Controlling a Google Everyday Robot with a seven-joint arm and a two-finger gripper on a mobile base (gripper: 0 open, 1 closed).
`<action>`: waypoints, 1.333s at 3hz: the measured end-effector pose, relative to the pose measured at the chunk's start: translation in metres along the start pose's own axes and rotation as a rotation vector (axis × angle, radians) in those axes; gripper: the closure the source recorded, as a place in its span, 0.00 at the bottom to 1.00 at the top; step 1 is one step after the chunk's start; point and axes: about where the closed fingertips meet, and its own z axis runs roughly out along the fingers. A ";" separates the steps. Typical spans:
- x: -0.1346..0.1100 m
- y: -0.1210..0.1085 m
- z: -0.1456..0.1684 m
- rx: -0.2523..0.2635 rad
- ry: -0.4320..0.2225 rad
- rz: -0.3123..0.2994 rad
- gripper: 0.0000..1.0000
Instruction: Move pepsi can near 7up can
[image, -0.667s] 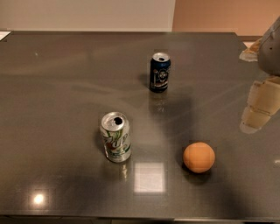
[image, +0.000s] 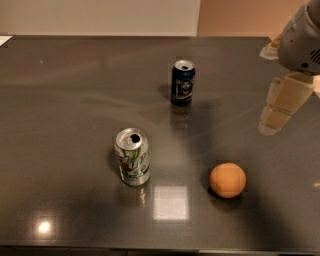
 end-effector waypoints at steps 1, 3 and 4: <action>-0.019 -0.024 0.009 0.003 -0.046 -0.034 0.00; -0.048 -0.061 0.031 0.005 -0.129 -0.057 0.00; -0.065 -0.077 0.046 -0.021 -0.167 -0.046 0.00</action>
Offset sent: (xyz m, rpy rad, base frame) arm 0.0843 0.0338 0.0022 0.1141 -0.0600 0.0969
